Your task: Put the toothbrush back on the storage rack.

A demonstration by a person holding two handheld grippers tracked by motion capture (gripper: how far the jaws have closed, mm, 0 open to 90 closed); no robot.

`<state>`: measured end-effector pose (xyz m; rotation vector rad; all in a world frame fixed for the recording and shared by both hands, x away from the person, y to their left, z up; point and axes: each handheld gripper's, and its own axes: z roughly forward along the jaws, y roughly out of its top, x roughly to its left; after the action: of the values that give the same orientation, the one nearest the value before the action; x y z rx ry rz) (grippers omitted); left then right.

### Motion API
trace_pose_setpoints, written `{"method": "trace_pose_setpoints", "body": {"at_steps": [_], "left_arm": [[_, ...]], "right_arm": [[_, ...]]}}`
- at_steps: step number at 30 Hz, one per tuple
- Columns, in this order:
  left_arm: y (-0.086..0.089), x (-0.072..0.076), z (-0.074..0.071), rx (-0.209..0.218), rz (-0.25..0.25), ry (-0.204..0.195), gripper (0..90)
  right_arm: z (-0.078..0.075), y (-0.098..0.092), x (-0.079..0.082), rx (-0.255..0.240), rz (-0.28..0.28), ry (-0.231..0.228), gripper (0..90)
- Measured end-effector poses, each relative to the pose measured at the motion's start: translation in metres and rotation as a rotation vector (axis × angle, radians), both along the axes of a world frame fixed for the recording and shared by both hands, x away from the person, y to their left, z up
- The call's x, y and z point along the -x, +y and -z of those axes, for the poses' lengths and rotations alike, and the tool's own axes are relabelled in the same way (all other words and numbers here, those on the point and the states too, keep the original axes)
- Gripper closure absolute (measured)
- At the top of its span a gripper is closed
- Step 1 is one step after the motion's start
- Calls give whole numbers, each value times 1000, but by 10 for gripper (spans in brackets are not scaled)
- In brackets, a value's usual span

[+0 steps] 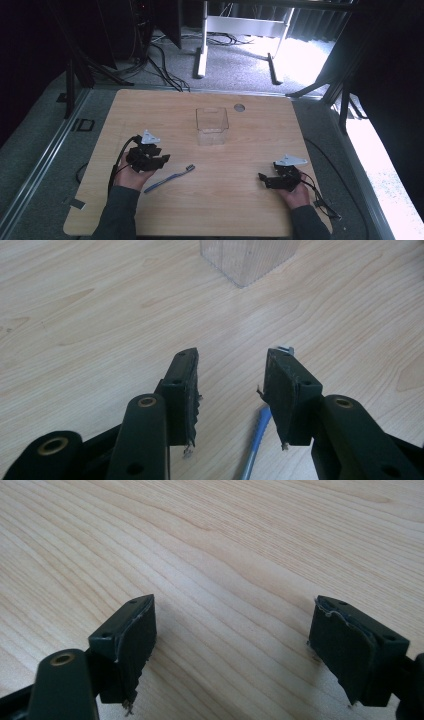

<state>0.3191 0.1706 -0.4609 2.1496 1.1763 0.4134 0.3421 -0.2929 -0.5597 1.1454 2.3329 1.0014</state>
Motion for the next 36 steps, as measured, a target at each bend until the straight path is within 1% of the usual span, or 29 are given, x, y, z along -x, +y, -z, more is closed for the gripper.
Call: {"method": "trace_pose_setpoints", "body": {"at_steps": [18, 20, 21, 36], "left_arm": [[-6, -3, 3, -32, 22, 51, 575], [-6, -3, 3, -34, 23, 51, 575], [-6, -3, 3, -39, 21, 58, 575], [-11, -5, 4, -67, 31, 83, 575]], "right_arm": [[0, 0, 0, -2, 2, 1, 187], [0, 0, 0, -2, 2, 1, 187], [0, 0, 0, -2, 2, 2, 187], [0, 0, 0, -2, 2, 2, 187]]}}
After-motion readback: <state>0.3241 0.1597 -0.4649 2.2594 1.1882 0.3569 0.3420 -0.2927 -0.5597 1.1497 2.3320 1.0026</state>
